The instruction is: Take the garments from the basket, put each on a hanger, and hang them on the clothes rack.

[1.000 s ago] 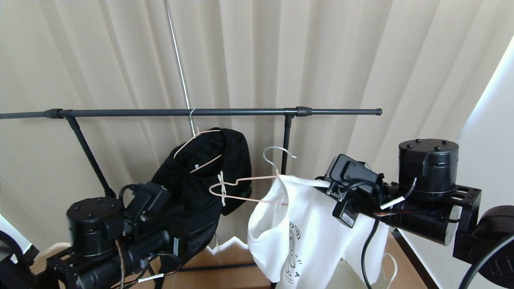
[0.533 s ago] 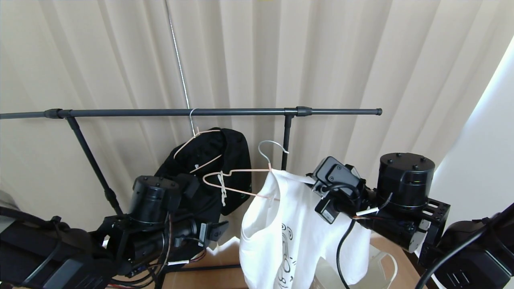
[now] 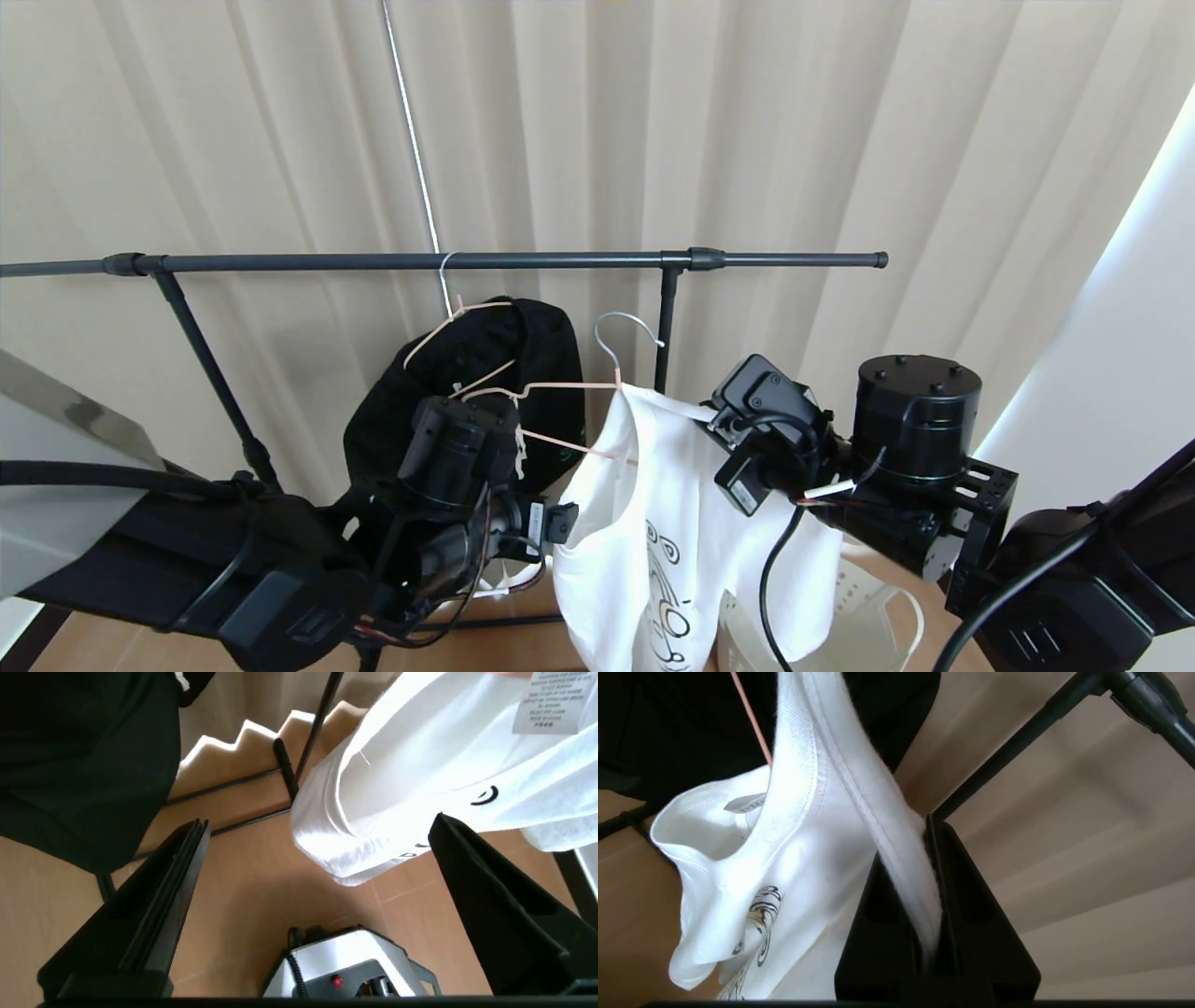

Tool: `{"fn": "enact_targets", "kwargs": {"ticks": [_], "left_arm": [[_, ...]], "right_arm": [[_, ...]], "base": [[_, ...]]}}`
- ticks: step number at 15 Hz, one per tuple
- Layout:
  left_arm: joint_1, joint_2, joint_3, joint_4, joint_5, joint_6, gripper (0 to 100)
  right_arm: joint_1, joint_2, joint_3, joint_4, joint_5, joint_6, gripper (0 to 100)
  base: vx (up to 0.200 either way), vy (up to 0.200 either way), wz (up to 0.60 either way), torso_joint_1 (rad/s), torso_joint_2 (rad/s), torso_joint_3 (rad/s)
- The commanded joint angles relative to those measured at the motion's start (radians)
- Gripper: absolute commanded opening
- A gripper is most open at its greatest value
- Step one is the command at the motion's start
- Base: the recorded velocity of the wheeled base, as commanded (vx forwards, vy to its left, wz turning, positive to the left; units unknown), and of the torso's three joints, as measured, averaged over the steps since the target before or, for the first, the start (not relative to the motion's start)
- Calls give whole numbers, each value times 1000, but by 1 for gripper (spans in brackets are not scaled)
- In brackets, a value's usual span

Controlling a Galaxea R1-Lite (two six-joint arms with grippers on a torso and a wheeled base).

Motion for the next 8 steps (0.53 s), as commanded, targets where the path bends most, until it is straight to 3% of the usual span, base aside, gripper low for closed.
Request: {"fn": "enact_targets", "kwargs": {"ticks": [1, 8], "left_arm": [[-10, 78, -4, -76, 37, 2, 100], [-11, 173, -4, -208, 100, 6, 100]], "right_arm": [[1, -5, -7, 0, 1, 6, 0], [1, -6, -8, 0, -1, 14, 0]], "base": [[0, 0, 0, 0, 0, 0], [0, 0, 0, 0, 0, 0]]}}
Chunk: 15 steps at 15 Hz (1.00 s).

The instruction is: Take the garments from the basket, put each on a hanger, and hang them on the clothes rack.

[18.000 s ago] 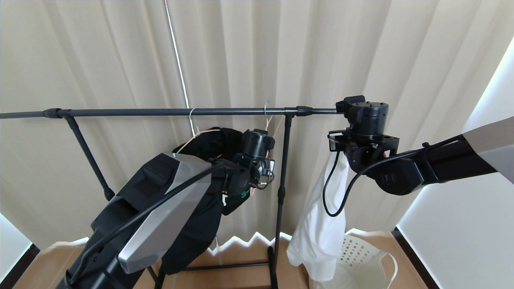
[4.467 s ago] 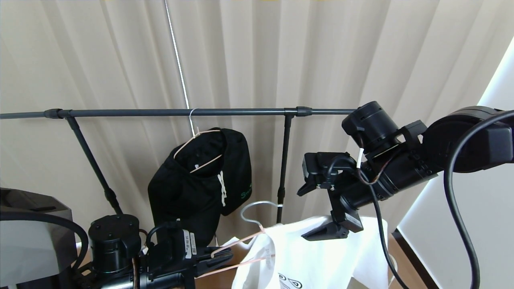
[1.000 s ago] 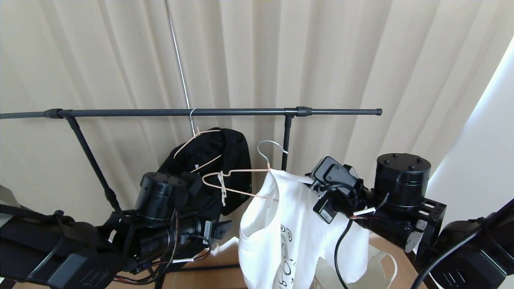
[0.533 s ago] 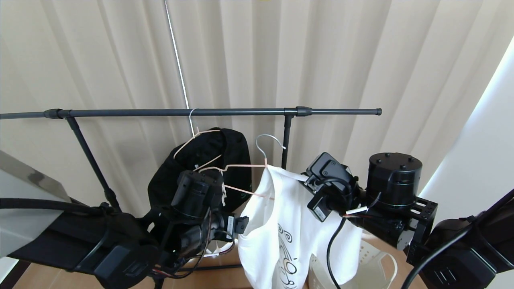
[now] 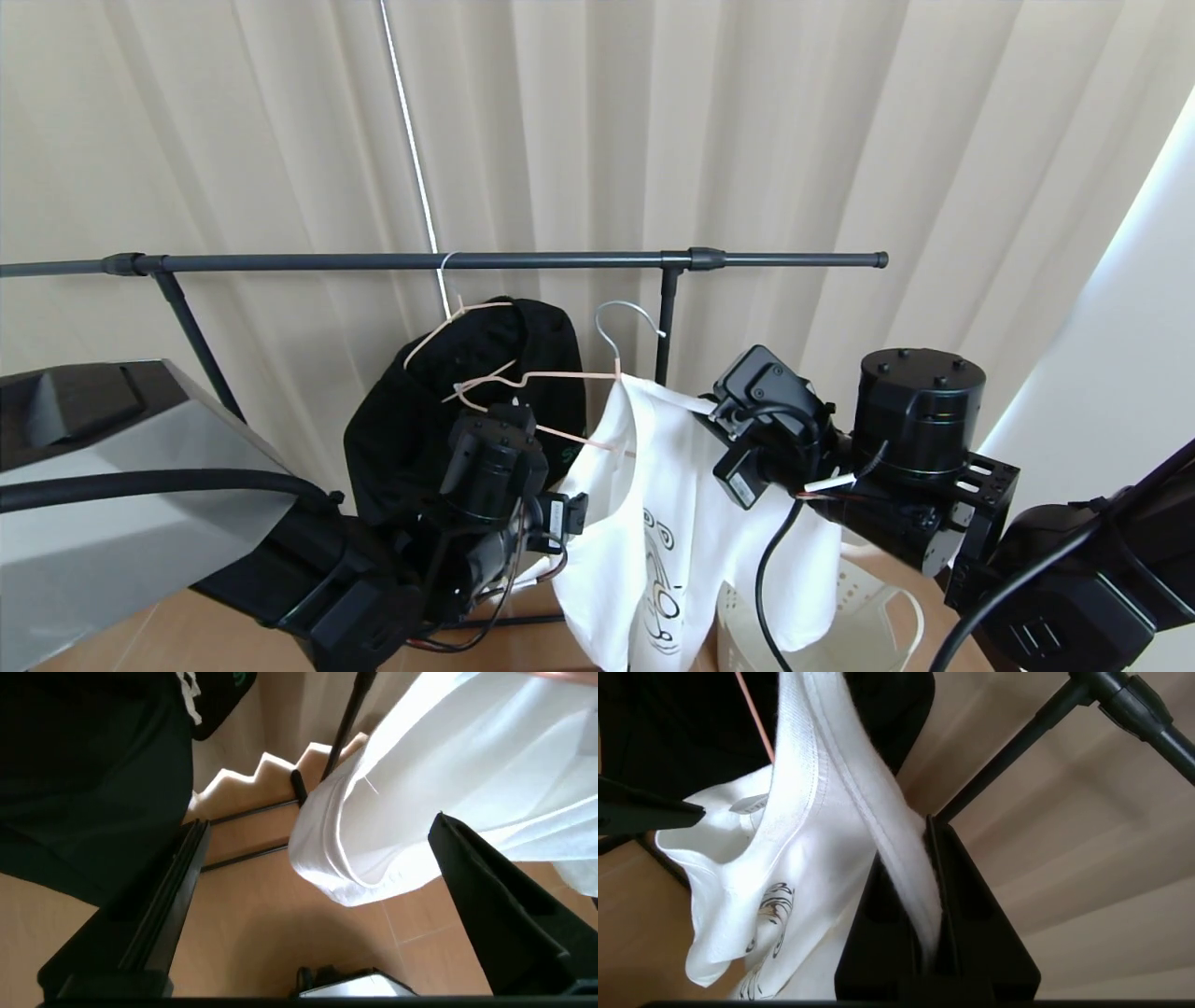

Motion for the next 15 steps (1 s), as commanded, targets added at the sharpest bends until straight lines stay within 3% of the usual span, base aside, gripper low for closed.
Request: {"fn": "enact_targets", "kwargs": {"ticks": [1, 14, 15], "left_arm": [[2, 38, 1, -19, 1, 1, 100], [17, 118, 2, -68, 30, 1, 100], [17, 116, 2, -69, 32, 1, 0]], "right_arm": [[2, -2, 3, 0, 0, 0, 0], [9, -34, 11, 1, 2, 0, 0], [9, -35, 11, 1, 2, 0, 0]], "base": [[0, 0, 0, 0, 0, 0], [0, 0, 0, 0, 0, 0], [0, 0, 0, 0, 0, 0]]}}
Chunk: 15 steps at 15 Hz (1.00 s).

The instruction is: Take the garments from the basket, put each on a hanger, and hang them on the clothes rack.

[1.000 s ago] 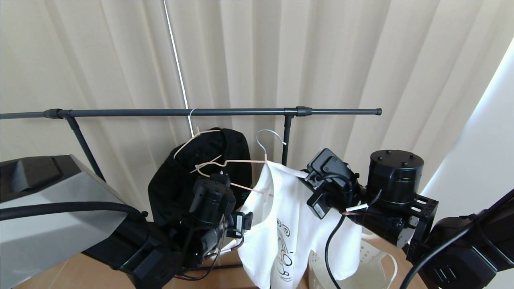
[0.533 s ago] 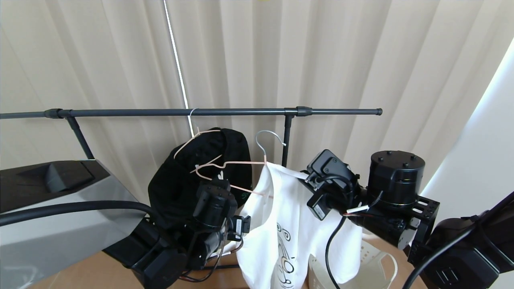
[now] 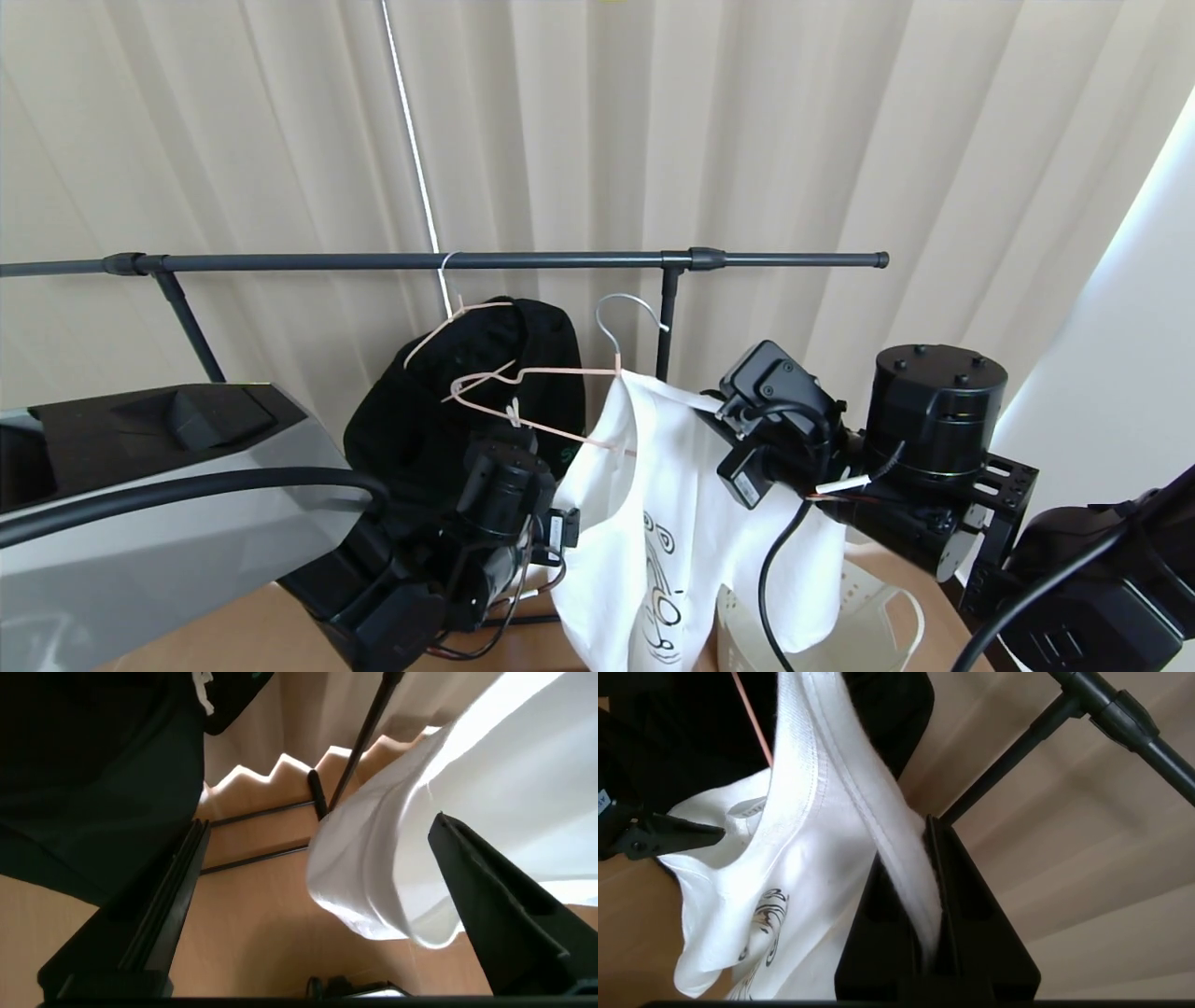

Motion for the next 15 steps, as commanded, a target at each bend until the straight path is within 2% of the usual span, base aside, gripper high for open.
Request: {"fn": "enact_targets", "kwargs": {"ticks": [1, 7, 11, 15], "left_arm": [[2, 1, 1, 0, 9, 0, 0], [89, -56, -6, -2, 26, 24, 0], [108, -78, -36, -2, 26, 37, 0], [151, -95, -53, -2, 26, 61, 0]], "right_arm": [[-1, -5, -2, -2, 0, 0, 0], [-31, -2, -3, 0, 4, 6, 0], [-33, 4, 12, 0, 9, 12, 0], [-51, -2, 38, 0, 66, 11, 0]], "base": [[0, 0, 0, 0, 0, 0], [0, 0, 0, 0, 0, 0], [0, 0, 0, 0, 0, 0], [0, 0, 0, 0, 0, 0]]}}
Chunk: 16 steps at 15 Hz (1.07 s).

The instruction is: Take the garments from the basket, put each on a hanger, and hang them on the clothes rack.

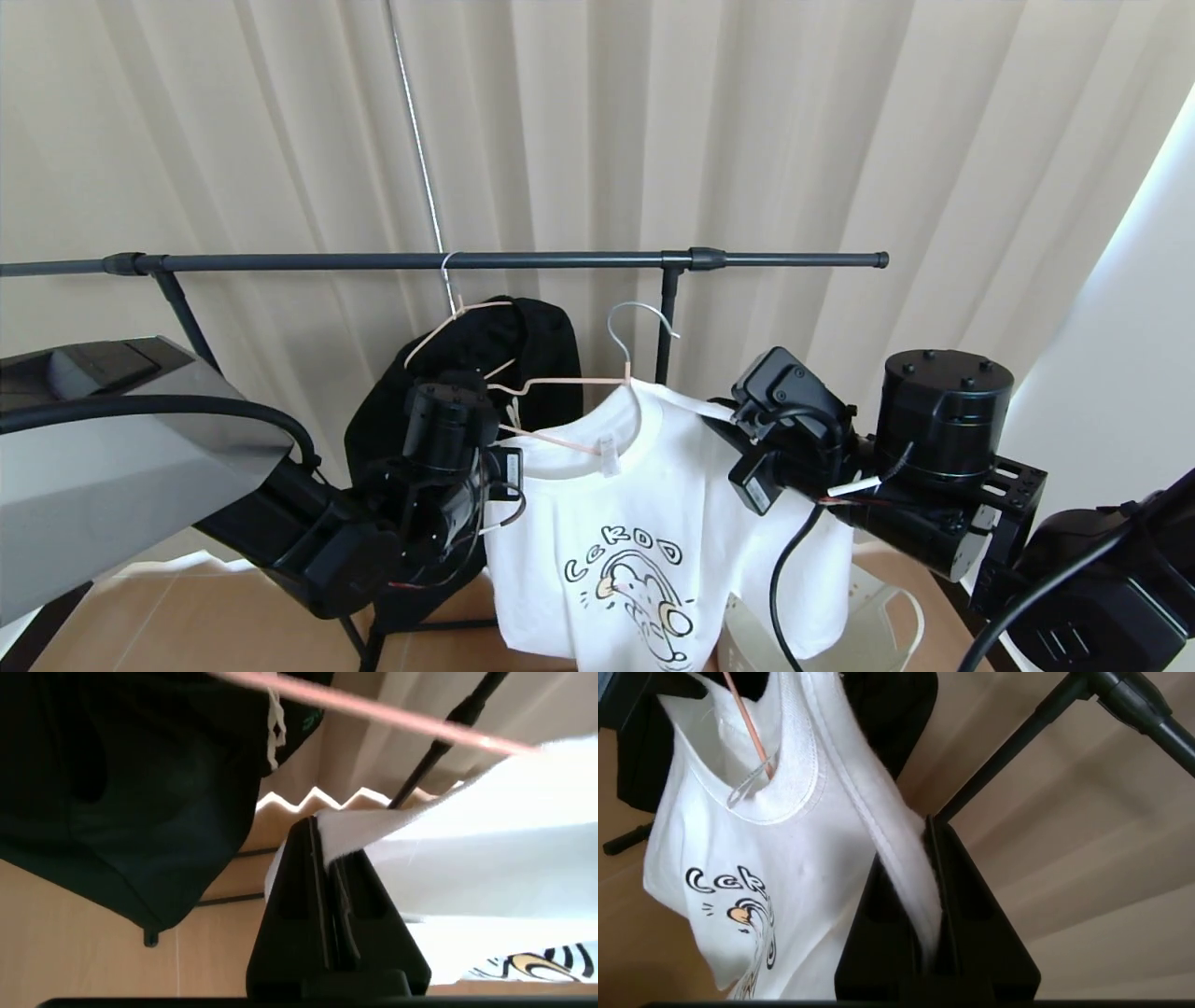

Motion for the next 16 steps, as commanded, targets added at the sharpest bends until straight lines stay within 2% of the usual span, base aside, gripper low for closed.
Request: {"fn": "enact_targets", "kwargs": {"ticks": [1, 4, 7, 11, 16], "left_arm": [[21, -12, -8, -1, 0, 5, 0], [46, -16, -19, -1, 0, 11, 0], [66, -23, -23, -1, 0, 23, 0], [95, -29, -57, -1, 0, 32, 0], [117, -29, -94, -1, -3, 58, 0]], "right_arm": [[-20, -3, 10, 1, 15, -1, 0], [-66, -8, 19, 2, 73, -7, 0], [-78, -20, 30, 2, 81, -10, 0], [-98, -23, 47, 2, 106, -75, 0], [-118, -28, 51, 2, 106, -79, 0]], "base": [[0, 0, 0, 0, 0, 0], [0, 0, 0, 0, 0, 0], [0, 0, 0, 0, 0, 0], [0, 0, 0, 0, 0, 0], [0, 0, 0, 0, 0, 0]]}}
